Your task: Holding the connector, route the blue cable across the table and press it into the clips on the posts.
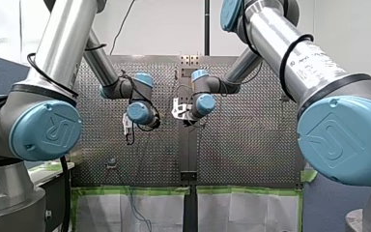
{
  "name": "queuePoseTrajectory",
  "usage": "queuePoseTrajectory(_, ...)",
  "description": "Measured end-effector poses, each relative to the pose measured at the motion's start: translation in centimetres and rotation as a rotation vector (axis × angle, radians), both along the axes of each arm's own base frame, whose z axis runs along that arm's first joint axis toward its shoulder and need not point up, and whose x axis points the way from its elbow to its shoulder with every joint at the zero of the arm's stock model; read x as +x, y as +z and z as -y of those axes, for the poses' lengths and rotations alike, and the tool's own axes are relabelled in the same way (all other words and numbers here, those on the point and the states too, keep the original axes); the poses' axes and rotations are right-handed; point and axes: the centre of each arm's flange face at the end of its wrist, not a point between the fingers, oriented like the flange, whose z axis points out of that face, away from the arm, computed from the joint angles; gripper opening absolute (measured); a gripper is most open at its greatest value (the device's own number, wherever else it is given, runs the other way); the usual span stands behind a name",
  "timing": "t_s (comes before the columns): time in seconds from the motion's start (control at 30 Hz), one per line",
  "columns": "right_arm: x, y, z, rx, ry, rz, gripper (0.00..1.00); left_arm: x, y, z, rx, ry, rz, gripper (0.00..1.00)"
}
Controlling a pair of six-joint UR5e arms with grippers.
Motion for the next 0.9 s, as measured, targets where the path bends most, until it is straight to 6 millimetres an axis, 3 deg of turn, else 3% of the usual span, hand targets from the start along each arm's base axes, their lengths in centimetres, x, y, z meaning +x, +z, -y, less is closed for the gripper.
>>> queuePoseTrajectory(0.43,-0.2,0.1,0.2,-0.008,0.0,-0.005,0.0,3.1,-2.1,1.5,-0.025,-0.015,-0.01,1.0)
queuePoseTrajectory(0.9,-0.3,0.2,0.4,-0.011,-0.004,-0.005,0.0,5.5,-1.7,2.6,-0.056,-0.033,0.007,1.0)
